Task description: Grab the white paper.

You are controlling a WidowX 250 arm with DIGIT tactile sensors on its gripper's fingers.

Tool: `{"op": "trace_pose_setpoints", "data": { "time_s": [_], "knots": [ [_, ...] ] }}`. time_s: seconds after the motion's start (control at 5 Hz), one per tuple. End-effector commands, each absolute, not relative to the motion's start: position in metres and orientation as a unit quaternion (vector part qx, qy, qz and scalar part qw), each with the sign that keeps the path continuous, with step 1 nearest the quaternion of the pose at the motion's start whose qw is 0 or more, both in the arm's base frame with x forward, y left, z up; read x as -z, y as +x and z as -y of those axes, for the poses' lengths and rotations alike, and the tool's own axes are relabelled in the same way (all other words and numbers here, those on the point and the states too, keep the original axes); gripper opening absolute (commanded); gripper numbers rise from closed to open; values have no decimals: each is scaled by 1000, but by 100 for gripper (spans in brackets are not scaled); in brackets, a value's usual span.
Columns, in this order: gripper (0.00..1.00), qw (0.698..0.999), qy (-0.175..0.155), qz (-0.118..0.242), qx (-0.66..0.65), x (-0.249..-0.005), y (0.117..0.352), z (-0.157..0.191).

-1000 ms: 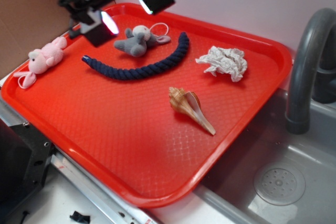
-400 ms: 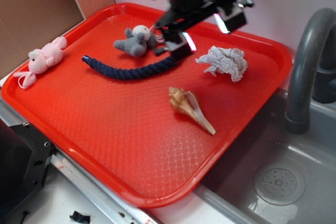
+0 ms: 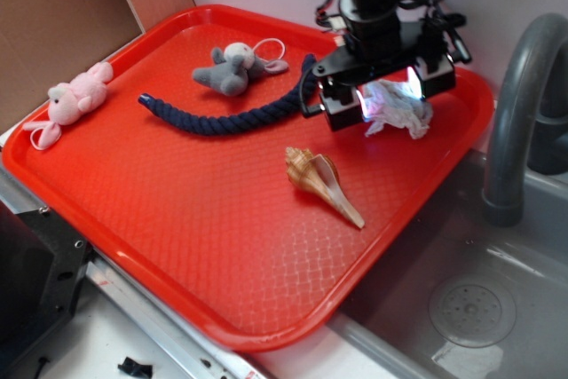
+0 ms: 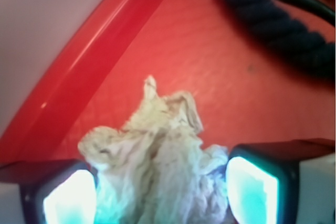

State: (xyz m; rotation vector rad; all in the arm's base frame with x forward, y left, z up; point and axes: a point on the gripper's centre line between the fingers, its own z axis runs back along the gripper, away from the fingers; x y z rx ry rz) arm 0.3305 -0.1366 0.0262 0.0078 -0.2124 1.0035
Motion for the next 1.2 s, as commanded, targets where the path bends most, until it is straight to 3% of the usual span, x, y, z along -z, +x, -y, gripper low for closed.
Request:
{"op": "trace_pose_setpoints", "data": {
  "time_s": [0.0, 0.2, 0.4, 0.8, 1.0],
  "knots": [
    [0, 867, 4, 120, -484, -40, 344, 139],
    [0, 864, -2, 121, -489, -45, 340, 136],
    [0, 892, -38, 81, -443, -69, 329, 122],
    [0, 971, -102, 33, -213, -138, 279, 89],
    [0, 978, -80, 68, -179, -170, 249, 77]
  ]
}}
